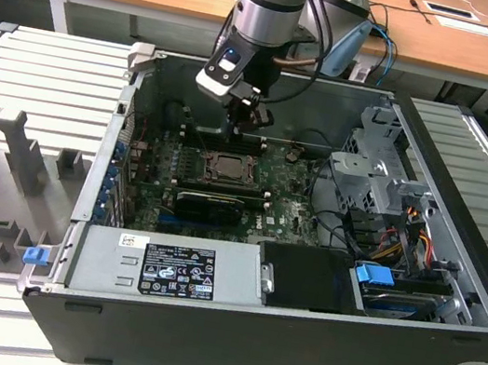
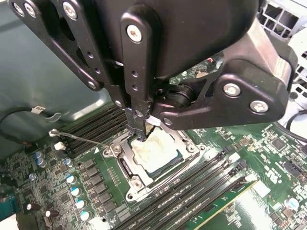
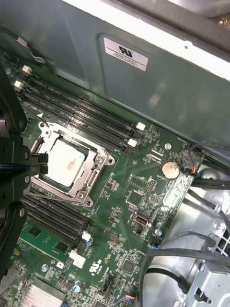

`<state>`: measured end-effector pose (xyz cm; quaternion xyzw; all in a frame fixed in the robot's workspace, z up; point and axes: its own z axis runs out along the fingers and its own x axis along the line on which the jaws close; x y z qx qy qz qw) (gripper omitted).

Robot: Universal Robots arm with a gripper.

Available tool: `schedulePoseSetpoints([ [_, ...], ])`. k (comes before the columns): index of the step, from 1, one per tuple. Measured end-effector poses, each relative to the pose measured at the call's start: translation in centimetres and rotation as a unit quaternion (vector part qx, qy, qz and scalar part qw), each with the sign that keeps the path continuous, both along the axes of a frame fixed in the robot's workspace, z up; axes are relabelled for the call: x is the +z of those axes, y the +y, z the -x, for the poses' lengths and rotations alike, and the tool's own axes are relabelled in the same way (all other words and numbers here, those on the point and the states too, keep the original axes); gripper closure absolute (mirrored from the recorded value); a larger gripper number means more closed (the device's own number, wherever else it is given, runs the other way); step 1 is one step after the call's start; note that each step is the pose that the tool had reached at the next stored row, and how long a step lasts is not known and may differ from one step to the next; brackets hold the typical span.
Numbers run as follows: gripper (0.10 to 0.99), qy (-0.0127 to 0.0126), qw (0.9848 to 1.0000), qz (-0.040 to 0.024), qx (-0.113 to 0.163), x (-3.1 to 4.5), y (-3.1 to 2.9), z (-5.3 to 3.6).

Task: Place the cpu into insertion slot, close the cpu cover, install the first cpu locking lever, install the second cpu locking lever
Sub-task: 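Install the first cpu locking lever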

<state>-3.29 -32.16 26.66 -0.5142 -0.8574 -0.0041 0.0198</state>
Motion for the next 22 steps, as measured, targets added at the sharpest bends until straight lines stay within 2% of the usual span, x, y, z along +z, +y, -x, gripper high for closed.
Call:
schedulePoseSetpoints([
  [5,0.98,0.0,0.9993,0.0,0.039,0.0,0.0,0.0],
  [9,0.98,0.0,0.997,0.0,0.077,0.0,0.0,0.0],
  [10,0.98,-0.0002,0.9956,-0.0001,0.093,-0.01,0.0,0.0],
  [12,0.98,-0.0011,0.9942,0.0001,0.108,-0.01,0.0,0.0],
  [14,0.98,-0.0091,0.9925,0.0007,0.122,-0.03,0.0,0.0],
  [16,0.98,-0.0126,0.9915,-0.0005,0.129,-0.02,0.0,0.0],
  [18,0.98,-0.0179,0.9884,-0.0009,0.151,-0.05,0.0,0.0],
  [20,0.98,-0.0261,0.9853,0.0001,0.169,-0.05,0.0,0.0],
  [21,0.98,-0.0291,0.984,0.0003,0.176,-0.06,0.0,0.0],
  [22,0.98,-0.0307,0.9831,0.0005,0.18,-0.06,0.0,0.0],
])
